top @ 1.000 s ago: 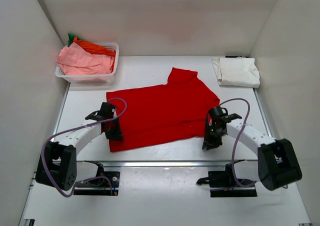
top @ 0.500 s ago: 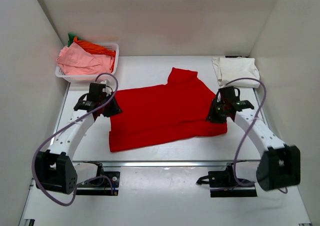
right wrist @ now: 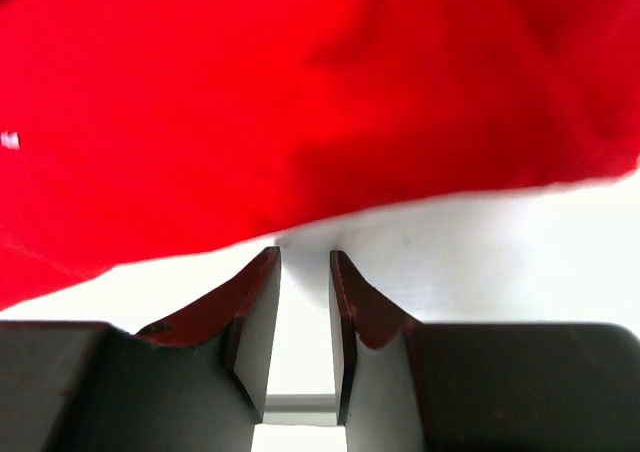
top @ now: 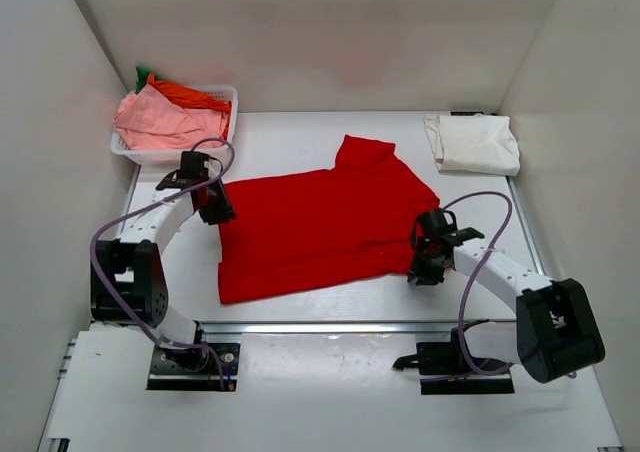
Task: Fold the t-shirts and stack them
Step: Fold the flattened tshirt in 1/3 of the way, then grap the side of the flattened tshirt furthest away from the robot with both arms, then fold the other side of the tshirt into a rectangle
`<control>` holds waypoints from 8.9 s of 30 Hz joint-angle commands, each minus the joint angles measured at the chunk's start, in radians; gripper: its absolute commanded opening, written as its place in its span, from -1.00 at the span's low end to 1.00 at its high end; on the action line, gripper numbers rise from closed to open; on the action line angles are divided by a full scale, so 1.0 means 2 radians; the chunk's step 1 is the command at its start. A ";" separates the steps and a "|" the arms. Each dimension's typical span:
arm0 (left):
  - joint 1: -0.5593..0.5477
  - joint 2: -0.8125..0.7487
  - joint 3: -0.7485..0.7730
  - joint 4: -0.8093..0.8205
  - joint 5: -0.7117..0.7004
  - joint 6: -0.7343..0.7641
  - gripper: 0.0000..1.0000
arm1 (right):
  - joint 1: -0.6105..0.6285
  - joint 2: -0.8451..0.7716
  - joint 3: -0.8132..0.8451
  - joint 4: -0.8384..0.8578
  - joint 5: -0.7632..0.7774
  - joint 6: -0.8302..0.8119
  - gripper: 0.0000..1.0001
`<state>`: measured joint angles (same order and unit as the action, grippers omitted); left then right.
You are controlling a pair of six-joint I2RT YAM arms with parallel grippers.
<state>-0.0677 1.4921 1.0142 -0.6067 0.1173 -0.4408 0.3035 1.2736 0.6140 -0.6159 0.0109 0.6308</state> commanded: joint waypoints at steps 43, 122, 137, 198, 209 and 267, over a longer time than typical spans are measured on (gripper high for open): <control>0.015 0.035 0.044 0.013 0.009 0.027 -0.22 | 0.045 -0.123 -0.034 -0.161 0.022 0.111 -0.44; 0.031 0.270 0.245 0.095 0.008 0.038 -1.00 | -0.136 0.691 0.921 0.047 -0.248 -0.145 -1.00; 0.047 0.165 0.159 0.148 0.034 0.059 -1.00 | -0.134 0.371 0.641 0.056 -0.200 -0.249 -1.00; 0.049 -0.090 -0.087 0.000 -0.051 0.118 -1.00 | -0.142 -0.174 0.069 0.003 -0.203 -0.220 -1.00; 0.039 -0.113 -0.127 -0.007 -0.052 0.098 -1.00 | -0.136 -0.194 0.046 -0.008 -0.209 -0.226 -1.00; -0.108 0.001 -0.004 -0.017 -0.057 0.101 -0.30 | -0.062 -0.107 0.053 -0.047 -0.151 -0.090 -0.09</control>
<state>-0.2550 1.4960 1.0111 -0.6235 0.0376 -0.2577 0.1699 0.9802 0.7136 -0.8398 -0.3313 0.4103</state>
